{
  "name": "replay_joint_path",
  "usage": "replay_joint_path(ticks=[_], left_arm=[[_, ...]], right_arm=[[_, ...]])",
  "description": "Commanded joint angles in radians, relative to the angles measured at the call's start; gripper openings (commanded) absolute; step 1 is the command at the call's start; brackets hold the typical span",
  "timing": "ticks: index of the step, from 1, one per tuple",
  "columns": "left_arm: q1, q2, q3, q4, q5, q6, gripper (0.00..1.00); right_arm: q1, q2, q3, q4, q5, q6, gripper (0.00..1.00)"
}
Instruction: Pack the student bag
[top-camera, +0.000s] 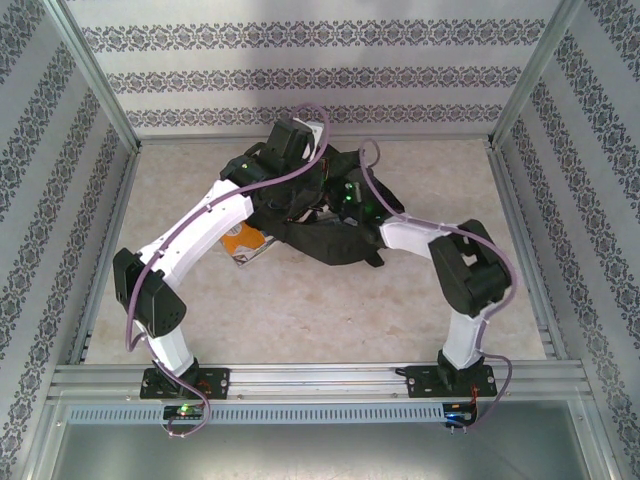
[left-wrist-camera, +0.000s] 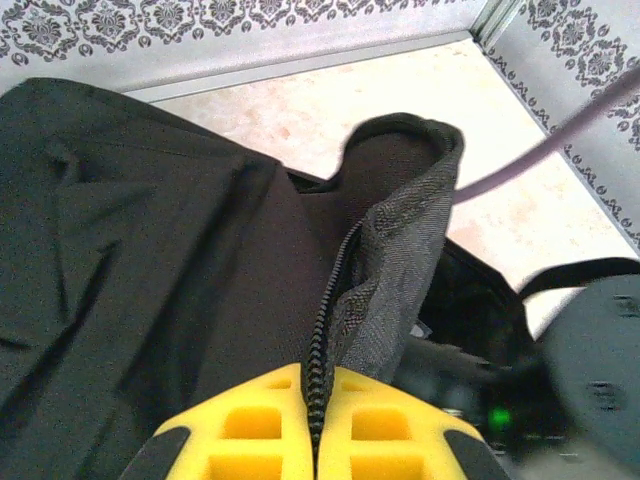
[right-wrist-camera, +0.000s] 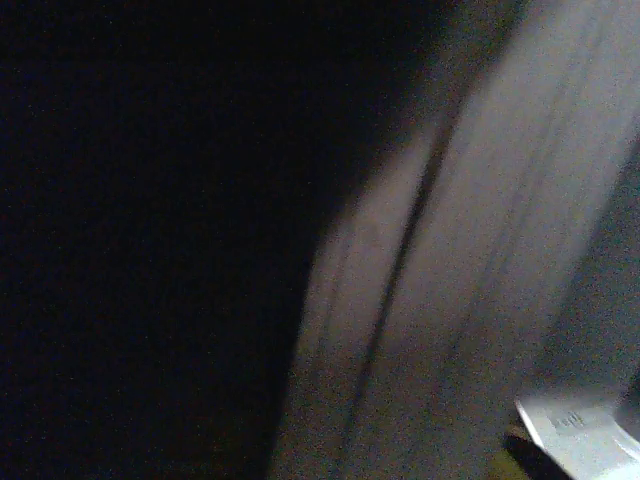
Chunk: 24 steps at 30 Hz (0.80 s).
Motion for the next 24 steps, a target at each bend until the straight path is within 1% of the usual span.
replay_joint_path(ticks=[1, 4, 5, 8, 11, 13, 16, 19, 22, 24], left_arm=[[0.031, 0.026, 0.036, 0.053, 0.038, -0.038, 0.00], [0.055, 0.060, 0.056, 0.039, 0.075, -0.047, 0.00], [0.062, 0.069, 0.062, 0.034, 0.087, -0.050, 0.00], [0.078, 0.078, 0.055, 0.054, 0.113, -0.075, 0.00], [0.085, 0.088, 0.066, 0.059, 0.113, -0.077, 0.00], [0.086, 0.100, 0.082, 0.051, 0.115, -0.076, 0.00], [0.087, 0.129, 0.118, 0.042, 0.139, -0.077, 0.00], [0.086, 0.192, 0.203, 0.020, 0.179, -0.074, 0.00], [0.078, 0.283, 0.342, -0.042, 0.233, -0.079, 0.00], [0.053, 0.344, 0.445, -0.094, 0.228, -0.061, 0.00]], right_arm=[[-0.004, 0.034, 0.108, 0.048, 0.026, -0.090, 0.57], [-0.005, -0.029, 0.039, 0.030, 0.037, -0.152, 0.77], [-0.009, -0.058, 0.014, 0.008, 0.037, -0.171, 0.82], [-0.034, -0.147, -0.071, -0.024, 0.008, -0.197, 0.92], [-0.064, -0.248, -0.135, -0.093, -0.023, -0.249, 0.93], [-0.077, -0.328, -0.177, -0.156, -0.007, -0.286, 0.92], [-0.078, -0.463, -0.232, -0.277, 0.087, -0.360, 0.90], [-0.062, -0.600, -0.284, -0.392, 0.233, -0.395, 0.88], [-0.053, -0.716, -0.354, -0.396, 0.285, -0.409, 0.87], [-0.047, -0.783, -0.380, -0.437, 0.318, -0.415, 0.87]])
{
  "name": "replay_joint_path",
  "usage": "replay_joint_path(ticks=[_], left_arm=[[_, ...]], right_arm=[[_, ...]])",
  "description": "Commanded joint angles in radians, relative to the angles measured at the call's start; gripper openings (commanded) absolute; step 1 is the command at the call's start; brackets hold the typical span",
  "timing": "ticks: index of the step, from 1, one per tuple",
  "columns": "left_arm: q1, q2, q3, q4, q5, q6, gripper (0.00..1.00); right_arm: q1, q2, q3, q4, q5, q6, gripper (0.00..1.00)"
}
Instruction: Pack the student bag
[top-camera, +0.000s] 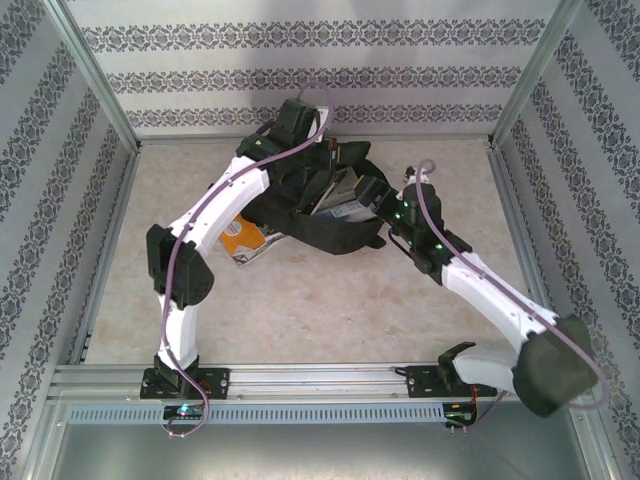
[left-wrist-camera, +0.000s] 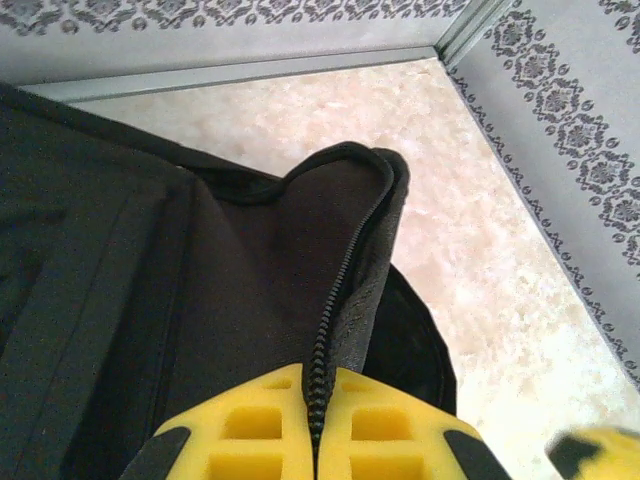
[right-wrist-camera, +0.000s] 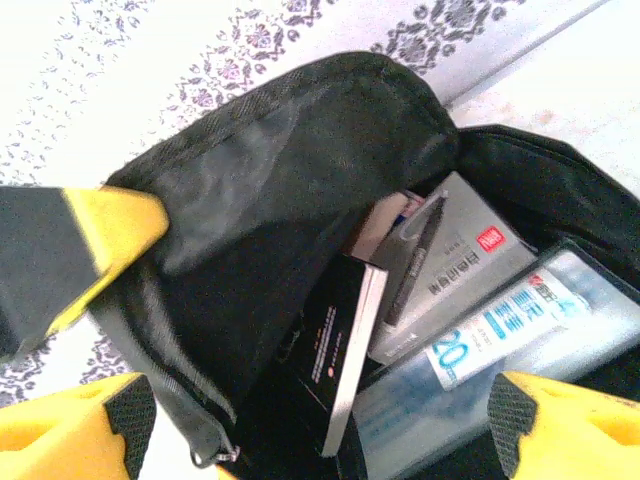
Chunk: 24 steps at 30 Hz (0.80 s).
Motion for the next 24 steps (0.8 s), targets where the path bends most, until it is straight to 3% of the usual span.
replay_joint_path(ticks=[1, 8, 15, 20, 22, 24], left_arm=[[-0.031, 0.080, 0.152, -0.058, 0.042, 0.013, 0.00], [-0.159, 0.219, 0.379, -0.131, 0.082, 0.071, 0.00], [-0.280, 0.220, 0.382, -0.144, 0.159, 0.106, 0.00], [-0.323, 0.218, 0.364, -0.177, 0.204, 0.114, 0.00], [-0.328, 0.207, 0.344, -0.184, 0.231, 0.107, 0.07], [-0.326, 0.178, 0.310, -0.187, 0.228, 0.096, 0.34]], right_arm=[[0.013, -0.086, -0.055, -0.108, 0.125, -0.053, 0.87], [0.023, -0.261, -0.157, -0.160, 0.194, -0.045, 0.85], [0.029, -0.537, -0.234, -0.337, 0.400, 0.034, 0.82], [0.029, -0.662, -0.208, -0.437, 0.464, 0.009, 0.81], [0.028, -0.661, -0.178, -0.472, 0.480, -0.014, 0.81], [0.029, -0.642, -0.151, -0.481, 0.469, -0.047, 0.82]])
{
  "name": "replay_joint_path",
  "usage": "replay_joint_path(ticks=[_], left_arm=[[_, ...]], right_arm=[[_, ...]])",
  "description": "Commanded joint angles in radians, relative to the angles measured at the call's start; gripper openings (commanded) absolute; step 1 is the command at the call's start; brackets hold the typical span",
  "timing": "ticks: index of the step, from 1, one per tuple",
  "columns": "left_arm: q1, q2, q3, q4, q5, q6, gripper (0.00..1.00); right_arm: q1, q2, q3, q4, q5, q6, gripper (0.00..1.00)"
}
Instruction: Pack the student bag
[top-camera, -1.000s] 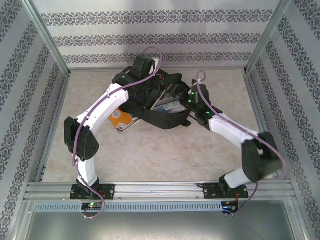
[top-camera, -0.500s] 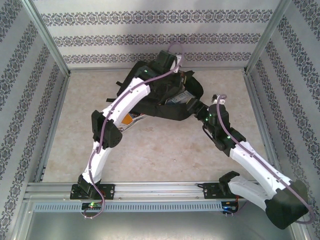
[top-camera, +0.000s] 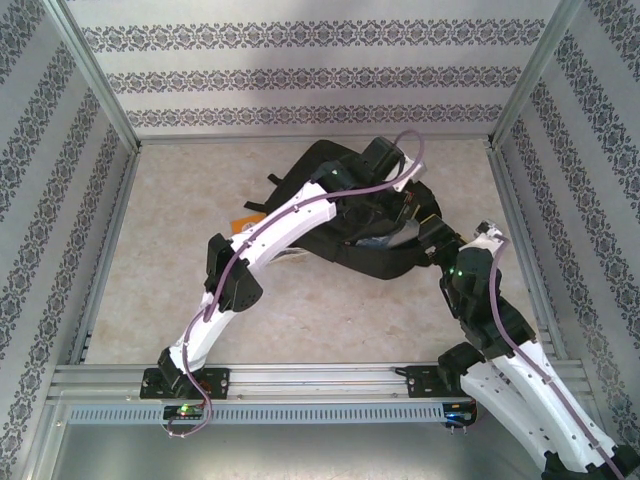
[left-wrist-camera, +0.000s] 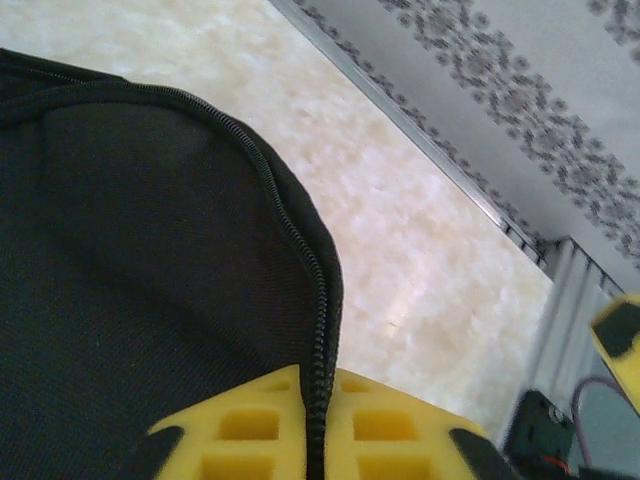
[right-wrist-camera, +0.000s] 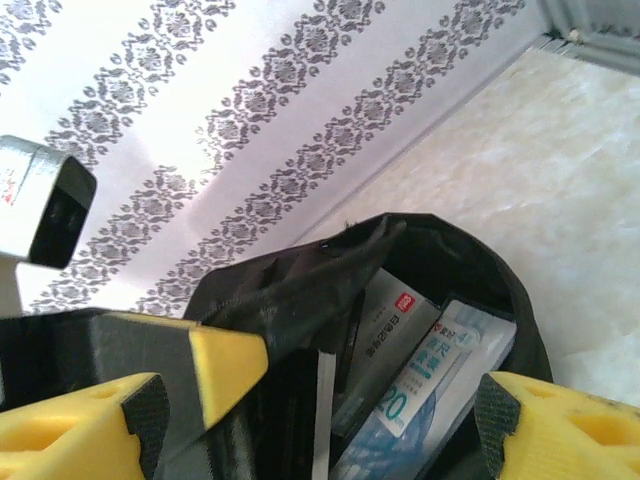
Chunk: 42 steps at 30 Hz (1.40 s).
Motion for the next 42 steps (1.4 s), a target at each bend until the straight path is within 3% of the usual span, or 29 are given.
replay_joint_path(ticks=[1, 3, 6, 10, 15, 18, 21, 24, 30, 35, 42], left_arm=[[-0.004, -0.095, -0.042, -0.018, 0.050, 0.005, 0.43], [0.010, -0.175, -0.138, 0.002, 0.003, 0.007, 0.57], [0.076, -0.362, -0.410, 0.145, -0.039, -0.064, 0.66], [0.253, -0.595, -0.759, 0.328, -0.066, -0.246, 0.67], [0.533, -0.702, -1.014, 0.327, -0.161, -0.370, 0.66], [0.652, -0.630, -1.012, 0.321, -0.142, -0.372, 0.64], [0.690, -0.487, -0.915, 0.290, -0.119, -0.346, 0.63], [0.705, -0.335, -0.812, 0.268, -0.069, -0.340, 0.63], [0.713, -0.136, -0.690, 0.245, -0.066, -0.303, 0.62], [0.714, -0.098, -0.710, 0.228, -0.110, -0.266, 0.63], [0.728, -0.094, -0.804, 0.239, -0.107, -0.276, 0.66]], right_arm=[[0.010, 0.030, 0.060, -0.068, 0.037, -0.063, 0.82], [0.009, 0.067, 0.093, -0.073, 0.000, -0.094, 0.83], [0.010, 0.125, 0.134, -0.071, -0.071, -0.119, 0.82], [0.024, 0.212, 0.154, -0.007, -0.215, -0.115, 0.73], [0.146, 0.431, 0.188, 0.124, -0.383, -0.095, 0.64], [0.264, 0.609, 0.282, 0.133, -0.409, -0.111, 0.62], [0.330, 0.796, 0.372, 0.131, -0.451, -0.089, 0.59], [0.375, 0.903, 0.359, 0.246, -0.425, -0.044, 0.55], [0.389, 1.164, 0.458, 0.307, -0.548, 0.035, 0.54], [0.401, 1.309, 0.512, 0.308, -0.553, 0.050, 0.52], [0.383, 1.385, 0.586, 0.195, -0.385, -0.025, 0.54]])
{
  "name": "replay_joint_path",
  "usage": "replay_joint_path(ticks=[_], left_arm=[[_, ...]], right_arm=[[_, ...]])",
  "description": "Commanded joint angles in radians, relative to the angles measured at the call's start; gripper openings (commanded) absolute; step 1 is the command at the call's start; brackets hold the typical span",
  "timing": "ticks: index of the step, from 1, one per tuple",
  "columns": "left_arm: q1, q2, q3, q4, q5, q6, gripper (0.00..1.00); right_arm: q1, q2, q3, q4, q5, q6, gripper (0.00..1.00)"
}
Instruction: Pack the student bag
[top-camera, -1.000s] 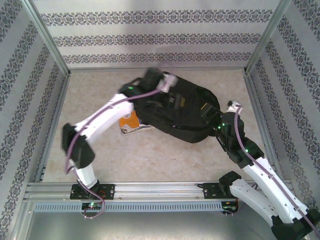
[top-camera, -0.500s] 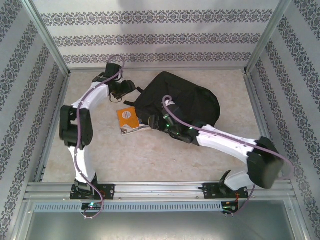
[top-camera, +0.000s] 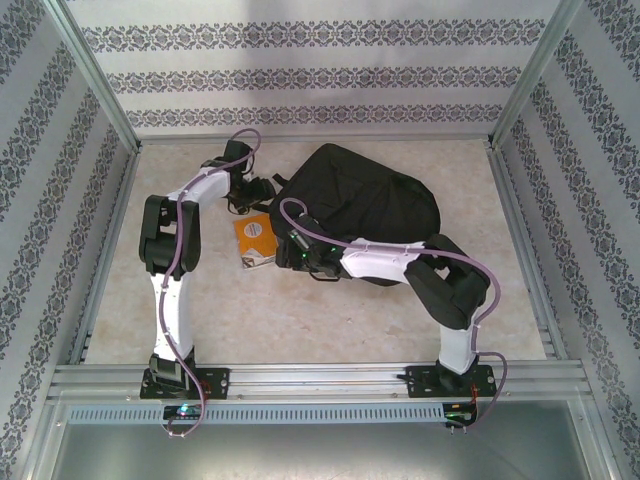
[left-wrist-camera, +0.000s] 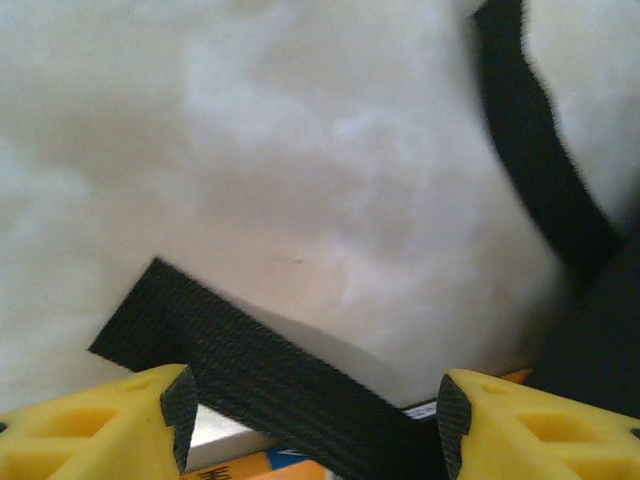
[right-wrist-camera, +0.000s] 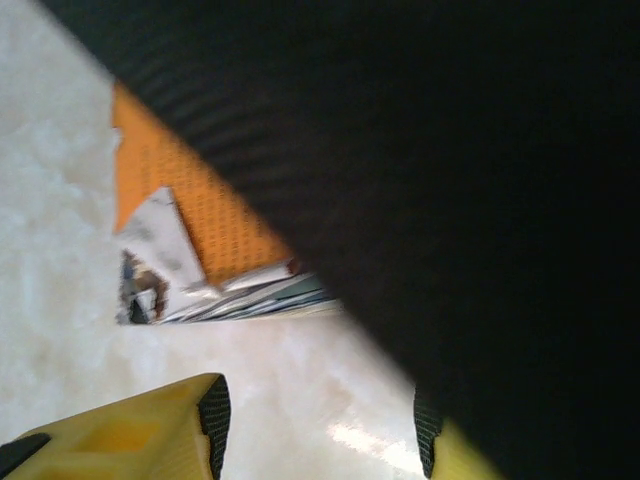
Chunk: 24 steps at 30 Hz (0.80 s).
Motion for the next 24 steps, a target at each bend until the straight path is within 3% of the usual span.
replay_joint_path(ticks=[1, 9, 14, 18, 24], left_arm=[[0.018, -0.006, -0.051, -0.015, -0.011, 0.017, 0.66], [0.019, -0.096, -0.216, 0.035, -0.013, -0.014, 0.67], [0.016, -0.158, -0.370, 0.115, 0.032, -0.097, 0.67], [0.005, -0.234, -0.516, 0.203, 0.062, -0.161, 0.67], [-0.087, -0.283, -0.611, 0.265, 0.081, -0.181, 0.68]], right_arm=[[-0.020, 0.005, 0.050, -0.051, 0.125, -0.040, 0.54], [-0.081, 0.039, 0.139, -0.167, 0.332, -0.056, 0.53], [-0.123, 0.042, 0.151, -0.189, 0.350, -0.058, 0.53], [-0.145, 0.045, 0.140, -0.186, 0.317, -0.065, 0.53], [-0.154, -0.041, 0.029, -0.091, 0.075, -0.044, 0.59]])
